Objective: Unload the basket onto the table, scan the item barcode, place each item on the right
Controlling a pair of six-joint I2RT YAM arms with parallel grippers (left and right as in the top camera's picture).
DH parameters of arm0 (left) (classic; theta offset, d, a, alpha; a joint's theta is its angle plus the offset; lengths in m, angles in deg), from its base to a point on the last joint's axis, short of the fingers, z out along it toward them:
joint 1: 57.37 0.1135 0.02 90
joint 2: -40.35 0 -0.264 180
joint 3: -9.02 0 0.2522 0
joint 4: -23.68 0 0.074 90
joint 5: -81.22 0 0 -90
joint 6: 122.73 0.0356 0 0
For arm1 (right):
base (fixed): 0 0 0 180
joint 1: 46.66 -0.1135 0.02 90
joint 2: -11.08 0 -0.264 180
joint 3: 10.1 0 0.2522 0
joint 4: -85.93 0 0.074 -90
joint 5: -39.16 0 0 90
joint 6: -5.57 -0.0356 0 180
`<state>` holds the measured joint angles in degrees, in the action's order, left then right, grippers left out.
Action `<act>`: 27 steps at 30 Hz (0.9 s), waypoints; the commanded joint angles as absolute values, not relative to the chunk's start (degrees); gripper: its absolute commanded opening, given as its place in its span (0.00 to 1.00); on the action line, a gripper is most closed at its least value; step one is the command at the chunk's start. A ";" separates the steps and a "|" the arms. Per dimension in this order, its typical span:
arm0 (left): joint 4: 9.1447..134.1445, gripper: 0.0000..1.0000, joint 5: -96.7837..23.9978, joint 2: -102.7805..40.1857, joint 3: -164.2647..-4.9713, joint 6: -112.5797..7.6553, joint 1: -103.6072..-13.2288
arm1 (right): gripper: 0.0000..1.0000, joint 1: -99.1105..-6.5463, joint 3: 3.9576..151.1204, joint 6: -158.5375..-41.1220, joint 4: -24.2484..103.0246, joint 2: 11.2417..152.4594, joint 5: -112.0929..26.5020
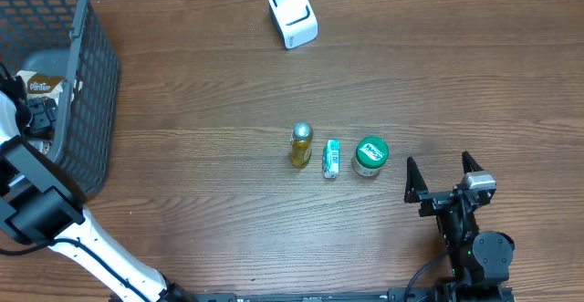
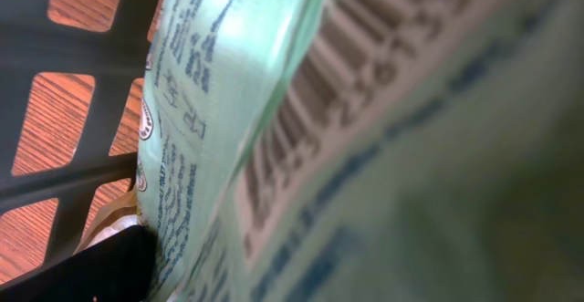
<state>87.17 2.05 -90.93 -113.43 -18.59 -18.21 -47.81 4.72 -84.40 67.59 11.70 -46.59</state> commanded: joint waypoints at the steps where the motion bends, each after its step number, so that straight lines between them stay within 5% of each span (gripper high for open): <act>1: 87.74 0.96 0.68 -94.17 -110.15 -18.14 -17.53 | 1.00 -47.55 4.11 -84.14 67.75 11.24 -46.65; 8: 87.76 0.81 0.61 -94.17 -110.10 -18.97 -17.53 | 1.00 -47.55 4.11 -84.16 67.75 11.24 -46.65; 15: 89.16 0.37 0.76 -93.86 -111.20 -20.63 -17.78 | 1.00 -47.55 4.11 -84.14 67.75 11.24 -46.65; 27: 94.19 0.30 -3.41 -79.57 -120.70 -30.83 -21.36 | 1.00 -47.55 4.11 -84.14 67.75 11.24 -46.65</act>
